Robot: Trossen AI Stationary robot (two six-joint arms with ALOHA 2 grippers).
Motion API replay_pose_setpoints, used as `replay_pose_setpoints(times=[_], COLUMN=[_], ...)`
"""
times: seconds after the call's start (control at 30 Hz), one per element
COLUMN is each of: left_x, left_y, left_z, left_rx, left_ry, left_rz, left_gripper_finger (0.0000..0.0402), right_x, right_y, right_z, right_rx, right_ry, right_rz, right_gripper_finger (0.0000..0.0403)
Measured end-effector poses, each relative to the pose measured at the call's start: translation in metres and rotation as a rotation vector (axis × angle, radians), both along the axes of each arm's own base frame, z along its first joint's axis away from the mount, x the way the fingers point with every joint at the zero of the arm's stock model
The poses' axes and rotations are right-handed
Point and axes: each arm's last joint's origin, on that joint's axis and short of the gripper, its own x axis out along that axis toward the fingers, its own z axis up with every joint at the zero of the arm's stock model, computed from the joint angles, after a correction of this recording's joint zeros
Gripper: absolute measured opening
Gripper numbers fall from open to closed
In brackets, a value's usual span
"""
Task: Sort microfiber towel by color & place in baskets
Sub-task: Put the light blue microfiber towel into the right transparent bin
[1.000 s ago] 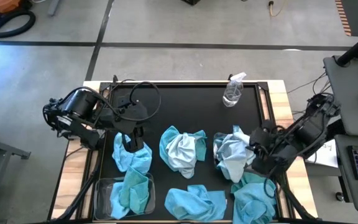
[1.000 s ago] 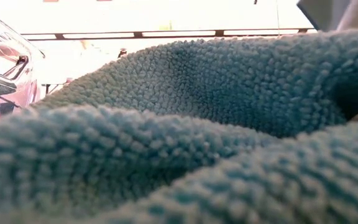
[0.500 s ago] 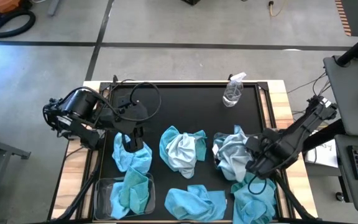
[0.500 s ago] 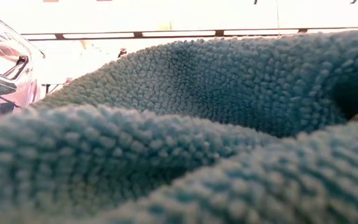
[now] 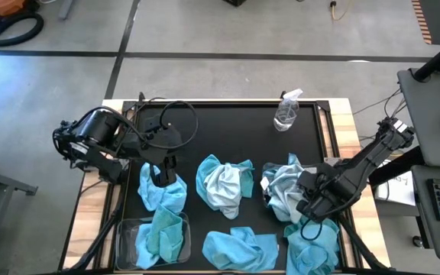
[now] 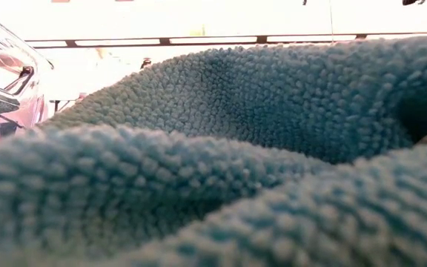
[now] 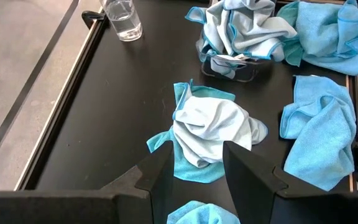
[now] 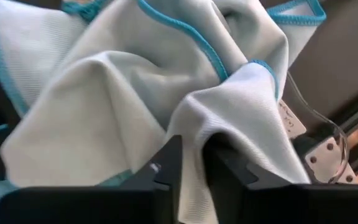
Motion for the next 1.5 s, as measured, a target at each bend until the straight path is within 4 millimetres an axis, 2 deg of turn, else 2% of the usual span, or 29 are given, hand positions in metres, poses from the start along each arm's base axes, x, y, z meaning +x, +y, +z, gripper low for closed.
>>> replay_pose_setpoints(times=[0.17,0.3,0.53,0.73,0.9,1.07,1.5], left_x=[0.000,0.000,0.000,0.000,0.000,0.000,0.000], left_y=[0.000,0.000,0.000,0.000,0.000,0.000,0.000], left_z=[0.000,0.000,0.000,0.000,0.000,0.000,0.000], left_rx=[0.000,0.000,0.000,0.000,0.007,0.007,0.011], left_ry=[0.000,0.000,0.000,0.000,0.002,0.002,0.004], left_rz=[0.000,0.000,0.000,0.000,-0.008,-0.008,-0.013], left_gripper_finger=[0.0123,0.0123,0.0123,0.0123,0.0123,0.0123,0.0123], right_x=[0.003,0.007,0.014,0.025,0.036,0.058,0.131], right_y=[0.002,0.004,0.004,0.005,0.005,0.008,0.014], right_z=[0.014,0.029,0.054,0.061,0.060,0.055,0.007], right_rx=[0.023,0.044,-0.051,-0.050,-0.047,-0.054,-0.123], right_ry=[-0.038,-0.092,-0.281,-0.377,-0.401,-0.444,-0.314], right_rz=[0.022,0.039,0.065,0.098,0.120,0.167,0.331], right_gripper_finger=[0.0113,0.0137,0.0140,0.0134,0.0137,0.0134,0.0132])
